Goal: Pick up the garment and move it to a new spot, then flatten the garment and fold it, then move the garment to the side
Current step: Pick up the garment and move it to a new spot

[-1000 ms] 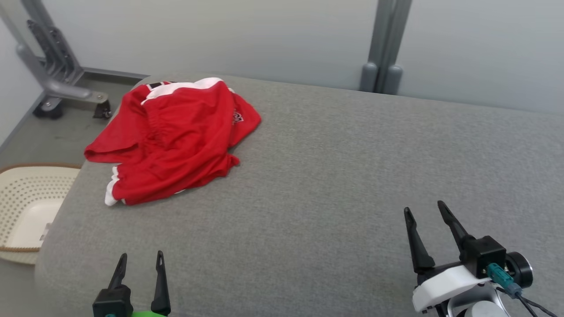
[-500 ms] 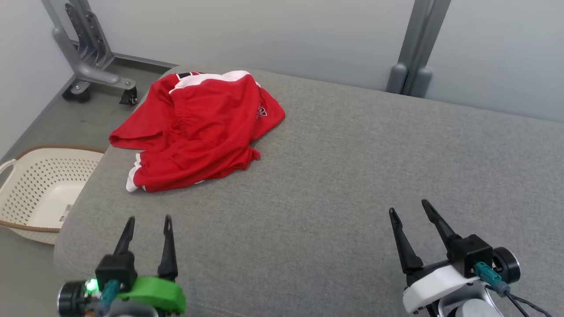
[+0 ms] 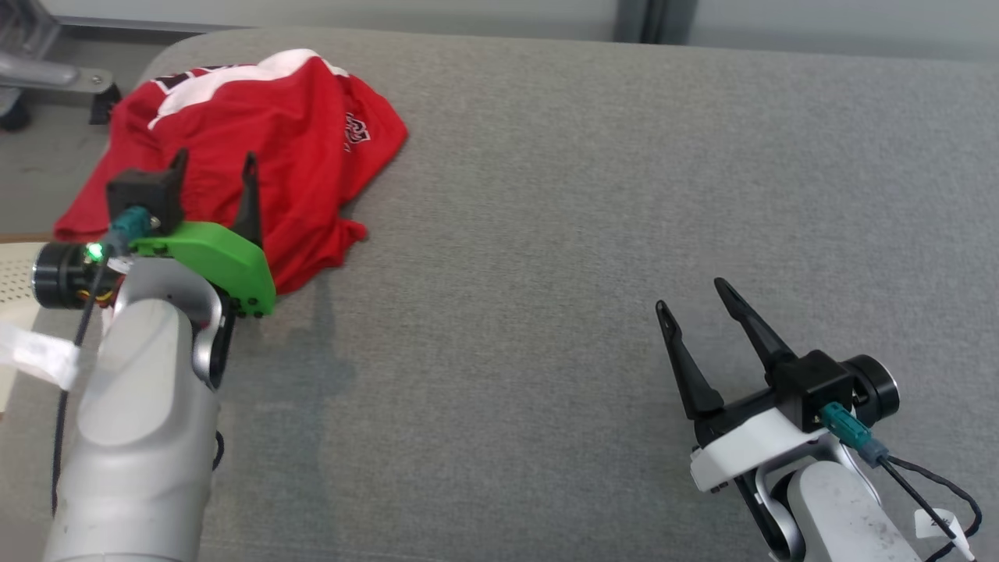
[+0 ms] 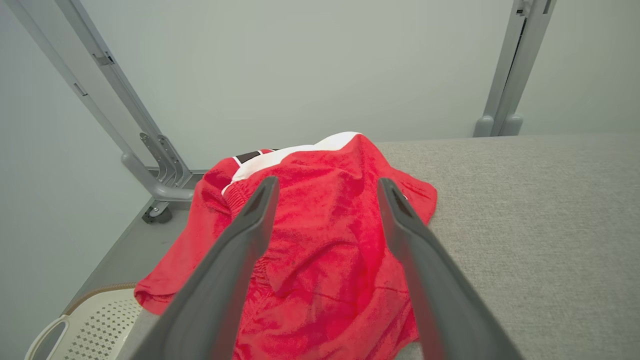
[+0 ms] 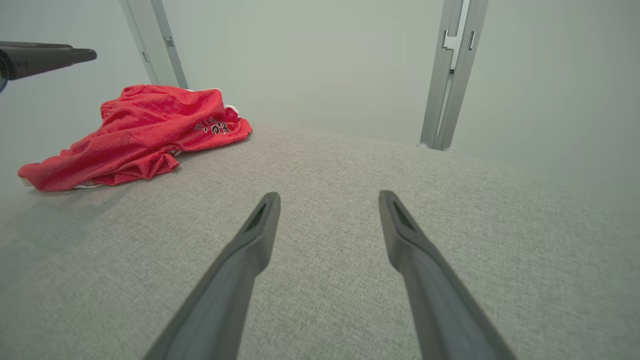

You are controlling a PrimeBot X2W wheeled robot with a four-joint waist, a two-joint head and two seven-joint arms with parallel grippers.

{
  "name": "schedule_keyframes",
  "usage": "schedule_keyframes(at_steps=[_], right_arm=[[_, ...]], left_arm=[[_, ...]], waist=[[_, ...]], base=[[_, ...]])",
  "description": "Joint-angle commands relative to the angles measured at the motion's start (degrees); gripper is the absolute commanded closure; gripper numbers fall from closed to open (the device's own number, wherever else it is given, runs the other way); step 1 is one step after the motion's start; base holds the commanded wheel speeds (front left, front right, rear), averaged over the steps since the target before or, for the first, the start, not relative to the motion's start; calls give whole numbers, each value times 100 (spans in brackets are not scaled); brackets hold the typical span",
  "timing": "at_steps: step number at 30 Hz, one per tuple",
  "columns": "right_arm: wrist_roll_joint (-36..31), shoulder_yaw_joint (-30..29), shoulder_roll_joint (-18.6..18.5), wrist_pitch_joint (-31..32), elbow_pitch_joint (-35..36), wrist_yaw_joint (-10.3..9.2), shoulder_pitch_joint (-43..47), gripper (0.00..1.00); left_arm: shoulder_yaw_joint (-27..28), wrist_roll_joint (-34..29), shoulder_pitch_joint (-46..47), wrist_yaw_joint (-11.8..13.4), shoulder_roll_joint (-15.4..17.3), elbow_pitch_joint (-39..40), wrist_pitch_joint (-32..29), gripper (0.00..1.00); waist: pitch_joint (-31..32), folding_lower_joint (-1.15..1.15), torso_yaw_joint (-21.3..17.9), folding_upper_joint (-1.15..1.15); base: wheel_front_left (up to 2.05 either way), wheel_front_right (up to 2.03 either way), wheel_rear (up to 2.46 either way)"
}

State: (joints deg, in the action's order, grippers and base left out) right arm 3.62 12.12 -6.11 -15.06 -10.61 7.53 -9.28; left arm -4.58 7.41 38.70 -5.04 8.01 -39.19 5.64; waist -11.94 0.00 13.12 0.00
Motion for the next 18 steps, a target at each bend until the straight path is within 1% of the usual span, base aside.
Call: schedule_keyframes(at_steps=[1, 5, 7, 10, 11, 12, 15, 18], right_arm=[[50, -1, -25, -18, 15, -8, -104, 0], [96, 27, -17, -18, 4, -8, -189, 0], [100, 37, -24, -18, -1, -8, -216, 0], [118, 8, -2, -19, -12, -8, -218, 0], [126, -5, 12, -18, -20, -8, -211, 0], [134, -21, 25, -18, -22, -8, -204, 0], [155, -91, 71, -18, -62, -8, -112, 0], [168, -124, 109, -19, -129, -8, -3, 0]], left_arm=[[27, 9, 235, -1, 91, -230, -98, 0], [64, 26, 702, -20, 353, -885, -376, 0], [50, -63, 871, 93, 528, -1241, -563, 0], [2, -172, 1012, 270, 683, -1641, -771, 0], [5, -194, 1059, 344, 736, -1772, -849, 11], [-15, -234, 1098, 372, 776, -1822, -854, 100], [-45, -287, 1143, 459, 892, -1961, -693, 100], [-113, -298, 1059, 464, 907, -2075, -633, 100]], waist=[[-761, 0, -799, 0], [-870, 0, -1038, 0], [-916, 0, -1131, 0], [-926, 0, -1206, 0], [-912, 0, -1222, 0], [-899, 0, -1229, 0], [-772, 0, -1199, 0], [-571, 0, -1126, 0]], base=[[0, 0, 0], [0, 0, 0], [0, 0, 0], [0, 0, 0], [0, 0, 0], [0, 0, 0], [0, 0, 0], [0, 0, 0]])
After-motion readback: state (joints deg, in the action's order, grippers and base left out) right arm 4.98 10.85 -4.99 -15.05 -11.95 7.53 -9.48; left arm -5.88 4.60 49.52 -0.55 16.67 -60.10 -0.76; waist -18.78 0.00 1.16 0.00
